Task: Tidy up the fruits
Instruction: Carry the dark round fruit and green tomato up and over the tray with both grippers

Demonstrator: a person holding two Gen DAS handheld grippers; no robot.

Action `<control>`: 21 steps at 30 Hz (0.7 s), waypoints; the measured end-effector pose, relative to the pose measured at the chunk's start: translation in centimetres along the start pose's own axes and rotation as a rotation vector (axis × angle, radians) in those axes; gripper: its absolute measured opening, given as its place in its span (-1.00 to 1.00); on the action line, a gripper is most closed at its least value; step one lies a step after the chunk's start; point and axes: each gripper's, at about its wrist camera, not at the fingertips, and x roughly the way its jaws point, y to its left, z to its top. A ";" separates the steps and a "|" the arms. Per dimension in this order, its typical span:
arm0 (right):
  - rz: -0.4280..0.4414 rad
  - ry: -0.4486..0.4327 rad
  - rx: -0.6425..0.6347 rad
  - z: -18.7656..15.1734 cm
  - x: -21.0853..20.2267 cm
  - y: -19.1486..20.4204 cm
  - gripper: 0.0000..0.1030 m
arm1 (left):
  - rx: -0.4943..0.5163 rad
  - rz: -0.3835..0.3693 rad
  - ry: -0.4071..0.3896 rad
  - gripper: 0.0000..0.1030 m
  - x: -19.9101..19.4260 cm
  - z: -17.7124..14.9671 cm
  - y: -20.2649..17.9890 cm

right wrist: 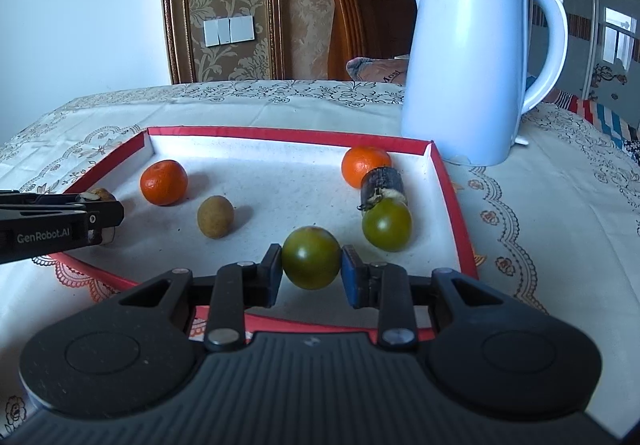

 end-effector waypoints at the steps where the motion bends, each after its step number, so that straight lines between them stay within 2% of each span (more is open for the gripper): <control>1: -0.001 0.004 -0.001 0.0 0.2 0.0 -0.43 | 0.003 0.006 -0.004 -0.26 0.0 0.0 -0.1; 11: -0.010 0.029 0.003 0.3 1.7 0.1 -0.43 | 0.022 0.065 -0.060 -0.26 0.7 0.1 -0.7; 17: -0.024 0.024 0.013 1.0 2.7 -0.1 -0.43 | 0.021 0.096 -0.054 -0.26 1.7 0.3 -0.7; 21: -0.037 0.026 0.022 1.6 3.6 -0.2 -0.44 | -0.022 0.091 -0.020 -0.26 2.8 0.6 -0.2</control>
